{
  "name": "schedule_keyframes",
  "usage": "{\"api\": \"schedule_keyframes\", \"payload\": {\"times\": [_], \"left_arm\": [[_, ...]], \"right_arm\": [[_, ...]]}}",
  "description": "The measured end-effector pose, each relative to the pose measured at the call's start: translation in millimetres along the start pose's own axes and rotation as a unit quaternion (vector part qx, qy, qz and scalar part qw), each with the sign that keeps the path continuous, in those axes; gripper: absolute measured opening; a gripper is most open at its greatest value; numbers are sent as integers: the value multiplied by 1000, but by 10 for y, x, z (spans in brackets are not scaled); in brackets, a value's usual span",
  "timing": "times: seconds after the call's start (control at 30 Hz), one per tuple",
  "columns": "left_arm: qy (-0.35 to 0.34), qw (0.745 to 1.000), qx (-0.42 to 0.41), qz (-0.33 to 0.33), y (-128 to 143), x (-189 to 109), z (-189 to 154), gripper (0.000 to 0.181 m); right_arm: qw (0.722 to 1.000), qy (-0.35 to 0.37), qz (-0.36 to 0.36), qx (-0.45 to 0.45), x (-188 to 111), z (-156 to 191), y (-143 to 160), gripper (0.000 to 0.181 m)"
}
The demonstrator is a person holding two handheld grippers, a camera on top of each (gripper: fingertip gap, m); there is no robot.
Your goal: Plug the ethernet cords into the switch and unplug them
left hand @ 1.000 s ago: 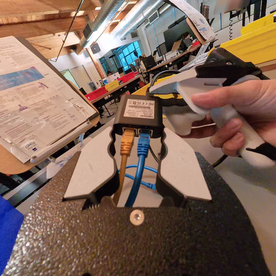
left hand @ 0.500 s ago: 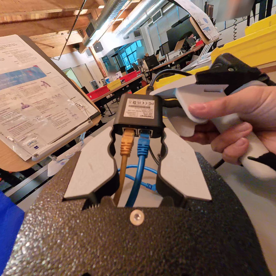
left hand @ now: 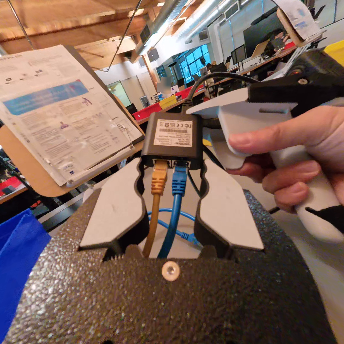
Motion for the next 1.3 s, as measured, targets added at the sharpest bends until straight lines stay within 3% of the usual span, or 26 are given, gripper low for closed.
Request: {"api": "schedule_keyframes", "payload": {"times": [0.17, 0.27, 0.37, 0.87, 1.3], "left_arm": [[24, 996, -91, 3, 40, 5, 38, 57], [7, 999, -28, -20, 10, -24, 58, 57], [31, 999, -14, -40, -32, -52, 86, 57], [35, 999, -7, -31, -46, -51, 69, 57], [36, 998, -47, -26, -45, -36, 54, 57]], "right_arm": [[1000, 5, 4, -14, 52, -23, 21, 12], [999, -38, 3, 15, 51, 21, 13, 12], [999, -39, 17, -2, 39, 88, -3, 12], [999, -9, -9, 33, 42, 62, 12, 13], [998, -6, -12, 62, 20, 34, 22, 13]]}}
Point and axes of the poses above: each gripper's, where its closed fingertips meet, x out along the fingers, y out of its underside, z = x × y across the jaws, the point moved 5 cm from there along -x, back along the fingers, and after that the axes turned 3 degrees about -y, right-handed, at the moved point
